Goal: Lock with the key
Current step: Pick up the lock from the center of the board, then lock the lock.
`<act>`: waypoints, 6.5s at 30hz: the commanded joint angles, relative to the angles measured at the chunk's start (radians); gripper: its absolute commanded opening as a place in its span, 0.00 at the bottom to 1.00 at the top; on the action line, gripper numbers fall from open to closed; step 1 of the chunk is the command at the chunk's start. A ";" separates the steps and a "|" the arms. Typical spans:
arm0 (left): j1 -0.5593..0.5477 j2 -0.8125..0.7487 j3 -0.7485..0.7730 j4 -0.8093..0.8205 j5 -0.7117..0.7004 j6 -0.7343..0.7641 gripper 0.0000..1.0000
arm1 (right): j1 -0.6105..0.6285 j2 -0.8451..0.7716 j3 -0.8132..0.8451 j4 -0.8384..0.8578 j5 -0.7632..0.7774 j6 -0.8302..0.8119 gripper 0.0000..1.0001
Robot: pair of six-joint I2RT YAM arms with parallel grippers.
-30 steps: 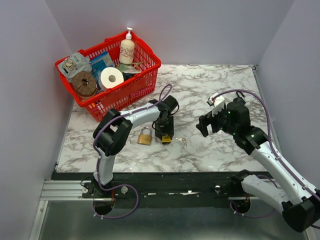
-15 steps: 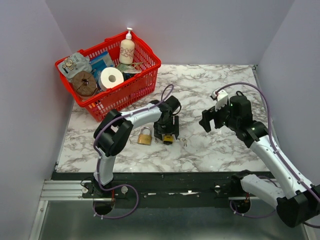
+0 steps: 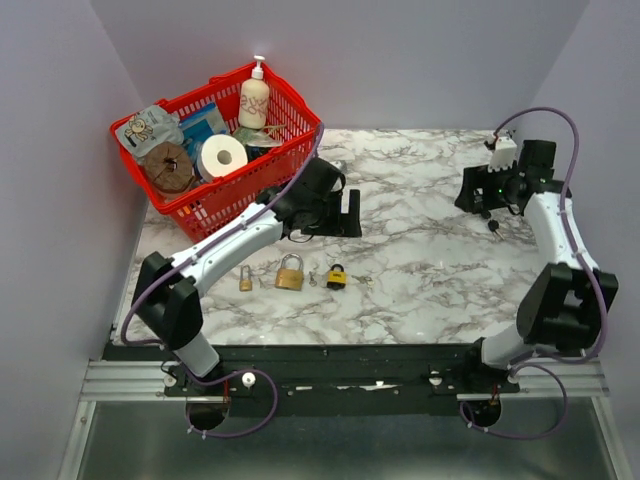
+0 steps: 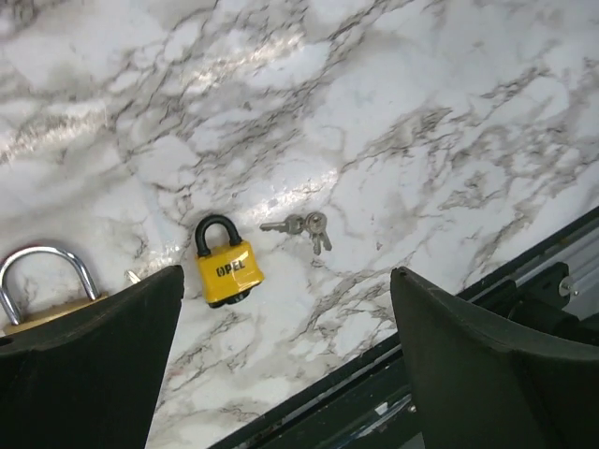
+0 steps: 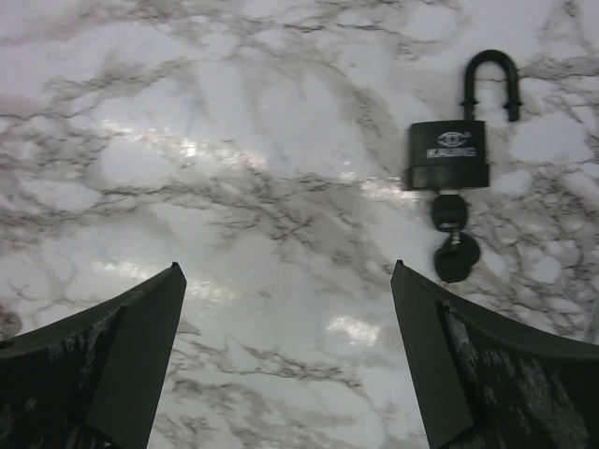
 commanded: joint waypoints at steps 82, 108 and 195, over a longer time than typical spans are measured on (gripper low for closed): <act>0.304 -0.335 -0.277 0.331 0.299 0.049 0.99 | 0.459 0.290 -0.099 -0.093 0.209 -0.363 0.81; 0.320 -0.459 -0.386 0.503 0.455 0.229 0.99 | 0.479 0.116 -0.121 -0.218 -0.002 -0.350 0.01; 0.012 -0.594 -0.372 0.592 0.813 0.675 0.00 | 0.795 -0.309 0.080 -0.350 -0.521 -0.228 0.57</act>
